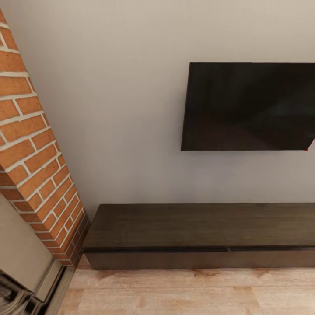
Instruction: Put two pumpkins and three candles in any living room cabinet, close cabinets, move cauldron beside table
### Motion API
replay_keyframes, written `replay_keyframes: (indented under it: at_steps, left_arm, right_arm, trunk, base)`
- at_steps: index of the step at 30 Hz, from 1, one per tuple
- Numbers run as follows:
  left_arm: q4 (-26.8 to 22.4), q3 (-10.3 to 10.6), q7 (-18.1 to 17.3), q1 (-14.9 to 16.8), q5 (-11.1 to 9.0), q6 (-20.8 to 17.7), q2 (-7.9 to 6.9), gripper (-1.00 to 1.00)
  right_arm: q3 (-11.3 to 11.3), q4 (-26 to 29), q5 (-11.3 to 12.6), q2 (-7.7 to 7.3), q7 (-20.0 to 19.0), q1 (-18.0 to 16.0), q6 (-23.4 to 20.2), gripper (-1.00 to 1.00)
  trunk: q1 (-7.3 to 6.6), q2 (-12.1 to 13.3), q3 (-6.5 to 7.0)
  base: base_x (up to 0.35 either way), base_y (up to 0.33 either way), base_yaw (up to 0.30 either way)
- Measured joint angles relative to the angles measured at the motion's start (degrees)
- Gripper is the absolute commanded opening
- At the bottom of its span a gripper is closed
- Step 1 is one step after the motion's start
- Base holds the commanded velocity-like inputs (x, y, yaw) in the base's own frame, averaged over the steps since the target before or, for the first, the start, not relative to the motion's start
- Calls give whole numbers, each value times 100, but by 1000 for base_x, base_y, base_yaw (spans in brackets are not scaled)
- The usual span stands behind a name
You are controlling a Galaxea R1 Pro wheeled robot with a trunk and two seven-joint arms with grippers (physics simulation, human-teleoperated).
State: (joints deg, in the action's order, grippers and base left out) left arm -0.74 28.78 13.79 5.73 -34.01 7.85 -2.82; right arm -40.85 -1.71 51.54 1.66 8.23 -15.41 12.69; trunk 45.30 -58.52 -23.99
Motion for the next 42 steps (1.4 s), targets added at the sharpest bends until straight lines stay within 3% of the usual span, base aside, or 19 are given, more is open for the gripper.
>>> replay_keyframes:
  at_steps: [12, 42]
  left_arm:
    - [-7, 0, -2, -27, 0, 0, 16, 100]
    - [-61, 9, -10, -23, 19, -7, 5, 100]
  right_arm:
    - [-6, 0, 12, 8, 0, 0, 0, 100]
    - [-3, 4, 11, 5, 0, 2, 1, 100]
  trunk:
    - [-264, 482, 216]
    - [-264, 483, 216]
  base:
    - [0, 0, 0]
    - [0, 0, 0]
